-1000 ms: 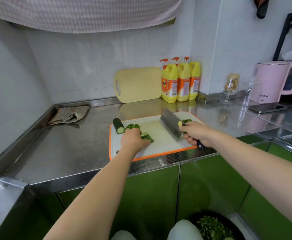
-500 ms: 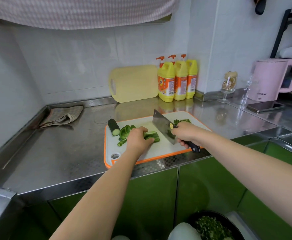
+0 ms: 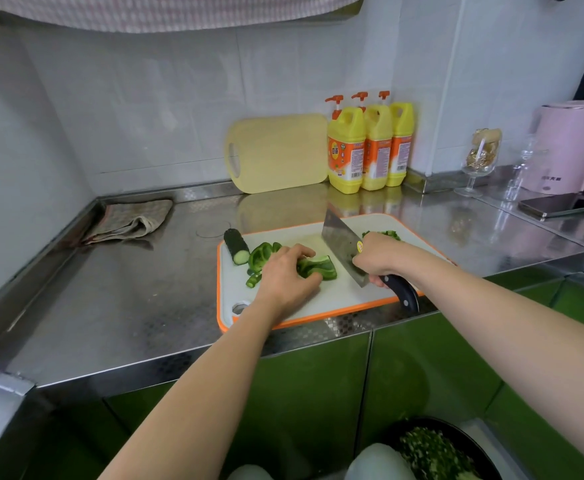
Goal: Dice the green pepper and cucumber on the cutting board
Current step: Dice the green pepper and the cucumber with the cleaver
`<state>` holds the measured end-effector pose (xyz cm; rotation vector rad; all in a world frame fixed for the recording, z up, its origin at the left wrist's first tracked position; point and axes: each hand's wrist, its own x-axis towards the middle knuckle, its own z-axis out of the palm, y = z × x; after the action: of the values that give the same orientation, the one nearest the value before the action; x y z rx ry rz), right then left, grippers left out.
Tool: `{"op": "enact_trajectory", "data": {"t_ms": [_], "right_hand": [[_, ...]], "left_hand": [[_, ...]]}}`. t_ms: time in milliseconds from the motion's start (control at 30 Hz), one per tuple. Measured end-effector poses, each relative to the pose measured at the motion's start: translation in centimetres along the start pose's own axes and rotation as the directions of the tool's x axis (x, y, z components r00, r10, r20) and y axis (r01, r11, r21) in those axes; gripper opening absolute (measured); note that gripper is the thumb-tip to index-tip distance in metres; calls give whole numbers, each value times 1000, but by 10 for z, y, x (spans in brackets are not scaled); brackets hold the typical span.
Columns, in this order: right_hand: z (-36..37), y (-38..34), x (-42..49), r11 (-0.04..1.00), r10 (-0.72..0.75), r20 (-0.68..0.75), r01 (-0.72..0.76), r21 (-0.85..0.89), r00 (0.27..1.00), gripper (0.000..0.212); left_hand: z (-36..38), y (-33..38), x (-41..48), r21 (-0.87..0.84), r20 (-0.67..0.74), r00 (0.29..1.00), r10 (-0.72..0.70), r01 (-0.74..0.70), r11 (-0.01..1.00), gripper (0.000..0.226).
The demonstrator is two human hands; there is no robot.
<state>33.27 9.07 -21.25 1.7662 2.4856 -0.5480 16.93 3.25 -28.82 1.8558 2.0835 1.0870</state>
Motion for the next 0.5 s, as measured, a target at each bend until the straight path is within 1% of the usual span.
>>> {"op": "enact_trajectory", "data": {"t_ms": [33,167,267,333,400,500], "right_hand": [[0,0,1,1000,1,1,-1,14,1000,26],[0,4,2,998,2,7,-3,62,1000,38],[-2,0,-2,999,0,9,0,34,1000,37],[-3,-5,-6,1000,2,15,-2,-18,1000,35],[-3,-8,-8,1000,19,10,-18,-19,1000,33],[3,-4,-7,993,28,-18,-26,111,999,28]], "left_hand": [[0,0,0,-3,4,1000,2,-2,1000,45],[3,-2,2,49,-18,1000,10,-9,999,33],[4,1,0,50,-14,1000,13,-13,999,38],[3,2,-2,26,24,999,22,-23,999,44],[2,3,-4,19,64,997,40,-41,999,49],[1,2,-4,41,59,996,68,-70,997,47]]}}
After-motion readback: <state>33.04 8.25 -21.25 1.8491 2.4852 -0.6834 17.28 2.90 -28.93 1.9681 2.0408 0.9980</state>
